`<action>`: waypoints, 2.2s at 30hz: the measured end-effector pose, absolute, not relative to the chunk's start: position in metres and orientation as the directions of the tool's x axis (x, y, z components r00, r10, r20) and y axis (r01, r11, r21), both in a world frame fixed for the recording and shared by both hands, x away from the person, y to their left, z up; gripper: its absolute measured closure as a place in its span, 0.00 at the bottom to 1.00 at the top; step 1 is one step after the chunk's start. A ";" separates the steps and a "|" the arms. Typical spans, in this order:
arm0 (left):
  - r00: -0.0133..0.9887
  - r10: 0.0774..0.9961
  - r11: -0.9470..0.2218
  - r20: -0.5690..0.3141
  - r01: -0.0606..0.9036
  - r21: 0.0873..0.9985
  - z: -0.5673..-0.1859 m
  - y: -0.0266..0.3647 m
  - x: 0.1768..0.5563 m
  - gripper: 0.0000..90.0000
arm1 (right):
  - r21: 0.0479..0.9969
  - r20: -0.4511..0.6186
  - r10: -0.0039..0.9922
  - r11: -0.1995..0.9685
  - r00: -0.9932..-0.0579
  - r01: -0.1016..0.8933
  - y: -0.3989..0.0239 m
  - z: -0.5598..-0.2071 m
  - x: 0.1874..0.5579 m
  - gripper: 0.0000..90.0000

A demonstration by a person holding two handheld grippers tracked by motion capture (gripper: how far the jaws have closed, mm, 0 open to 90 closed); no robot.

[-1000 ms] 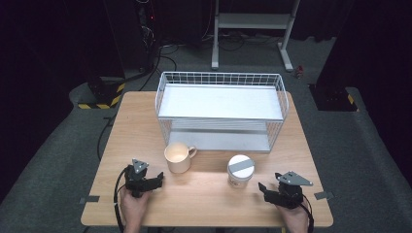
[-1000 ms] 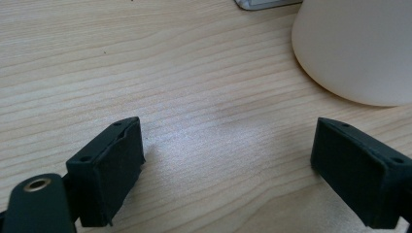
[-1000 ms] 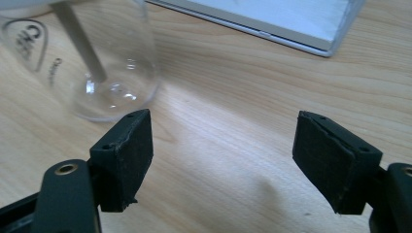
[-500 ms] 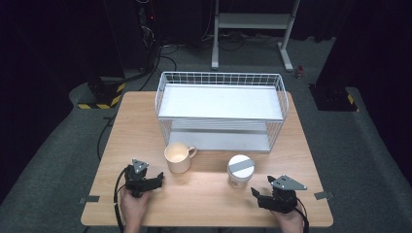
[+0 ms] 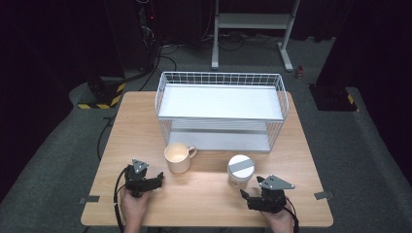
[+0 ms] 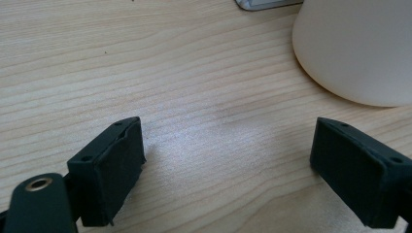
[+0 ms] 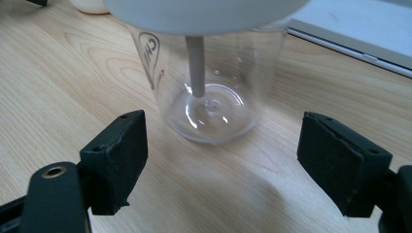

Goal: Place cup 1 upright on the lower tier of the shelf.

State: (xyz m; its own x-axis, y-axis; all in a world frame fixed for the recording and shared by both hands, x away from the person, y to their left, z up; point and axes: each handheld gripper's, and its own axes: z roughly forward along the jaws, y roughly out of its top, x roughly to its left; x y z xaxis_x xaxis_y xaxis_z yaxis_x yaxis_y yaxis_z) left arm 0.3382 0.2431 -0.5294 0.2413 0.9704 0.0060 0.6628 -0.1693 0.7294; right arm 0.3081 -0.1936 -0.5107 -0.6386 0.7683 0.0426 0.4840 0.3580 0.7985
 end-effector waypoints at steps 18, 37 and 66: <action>0.241 0.970 -0.169 0.006 0.663 0.729 -0.529 0.243 0.338 0.14 | 0.808 0.046 0.768 0.348 -0.639 0.475 -0.173 -0.511 0.325 0.16; 0.241 0.970 -0.169 0.006 0.663 0.729 -0.529 0.243 0.338 0.14 | 0.822 0.036 0.774 0.337 -0.633 0.459 -0.161 -0.510 0.337 0.16; 0.241 0.970 -0.169 0.006 0.663 0.729 -0.529 0.243 0.338 0.14 | 0.849 0.006 0.772 0.332 -0.636 0.411 -0.156 -0.508 0.341 0.20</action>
